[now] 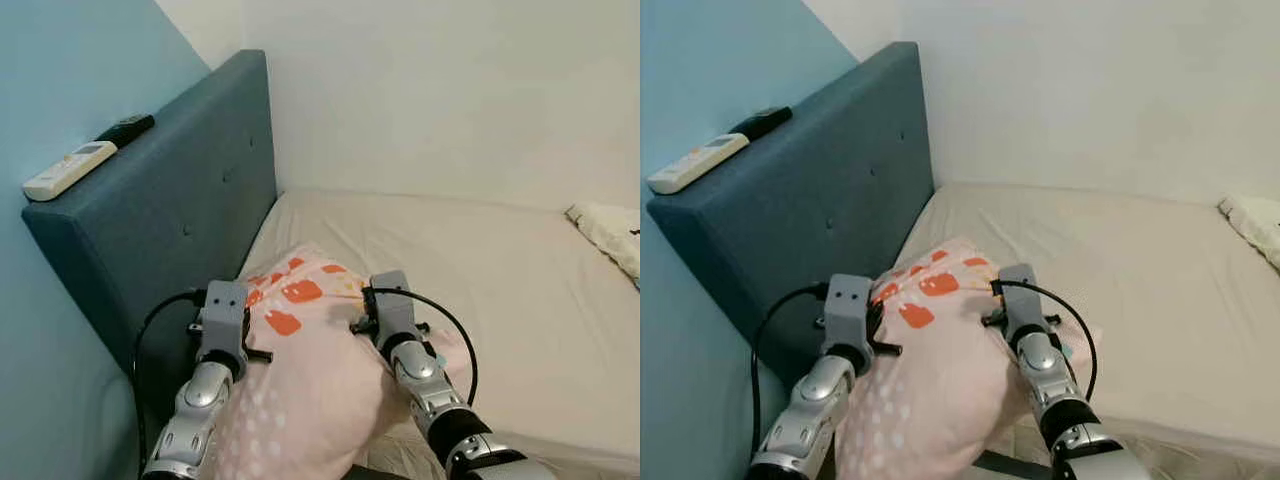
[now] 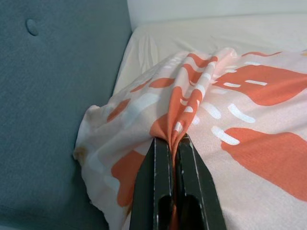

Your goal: Clean up the room

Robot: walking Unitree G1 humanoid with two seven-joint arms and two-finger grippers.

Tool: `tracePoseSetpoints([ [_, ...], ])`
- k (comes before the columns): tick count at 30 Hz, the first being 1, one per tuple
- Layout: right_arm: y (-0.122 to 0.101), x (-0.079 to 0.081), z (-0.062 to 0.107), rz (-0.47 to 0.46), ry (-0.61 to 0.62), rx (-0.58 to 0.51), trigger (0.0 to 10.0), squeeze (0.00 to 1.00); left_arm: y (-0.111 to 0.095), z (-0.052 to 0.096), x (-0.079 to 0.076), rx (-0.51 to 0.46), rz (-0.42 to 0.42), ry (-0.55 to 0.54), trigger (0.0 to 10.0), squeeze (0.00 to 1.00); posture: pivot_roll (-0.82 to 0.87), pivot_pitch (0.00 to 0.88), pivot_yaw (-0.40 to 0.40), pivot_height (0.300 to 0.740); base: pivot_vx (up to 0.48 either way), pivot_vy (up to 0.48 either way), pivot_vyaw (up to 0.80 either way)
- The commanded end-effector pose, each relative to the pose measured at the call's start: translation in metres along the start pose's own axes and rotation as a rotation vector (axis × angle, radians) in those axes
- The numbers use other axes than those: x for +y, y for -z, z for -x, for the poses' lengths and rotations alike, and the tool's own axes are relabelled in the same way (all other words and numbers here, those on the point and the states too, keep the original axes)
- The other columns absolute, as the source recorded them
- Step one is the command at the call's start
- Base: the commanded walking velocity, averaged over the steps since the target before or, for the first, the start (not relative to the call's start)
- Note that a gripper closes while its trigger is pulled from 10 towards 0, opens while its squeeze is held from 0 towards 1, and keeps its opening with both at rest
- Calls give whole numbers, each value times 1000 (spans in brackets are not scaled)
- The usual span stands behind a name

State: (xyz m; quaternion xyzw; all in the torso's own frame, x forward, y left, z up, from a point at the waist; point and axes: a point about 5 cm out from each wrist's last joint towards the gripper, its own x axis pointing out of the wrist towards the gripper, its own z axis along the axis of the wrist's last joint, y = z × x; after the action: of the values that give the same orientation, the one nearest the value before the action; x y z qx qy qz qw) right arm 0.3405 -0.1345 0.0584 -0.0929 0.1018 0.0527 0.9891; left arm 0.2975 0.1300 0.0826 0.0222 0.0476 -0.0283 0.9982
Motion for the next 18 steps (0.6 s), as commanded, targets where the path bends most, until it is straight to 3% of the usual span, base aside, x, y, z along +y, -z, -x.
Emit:
tracePoseSetpoints([
  [1, 2, -13, 2, -9, 71, -3, 10000, 0, -10, 1, 12, -67, -18, -52, 10000, 0, -72, 0, 14, 740, 0, 0, 0],
  [18, 12, -10, 5, -58, -12, 48, 10000, 0, 7, 9, 22, 15, -5, -106, 10000, 0, -74, 0, 8, 740, 0, 0, 0],
])
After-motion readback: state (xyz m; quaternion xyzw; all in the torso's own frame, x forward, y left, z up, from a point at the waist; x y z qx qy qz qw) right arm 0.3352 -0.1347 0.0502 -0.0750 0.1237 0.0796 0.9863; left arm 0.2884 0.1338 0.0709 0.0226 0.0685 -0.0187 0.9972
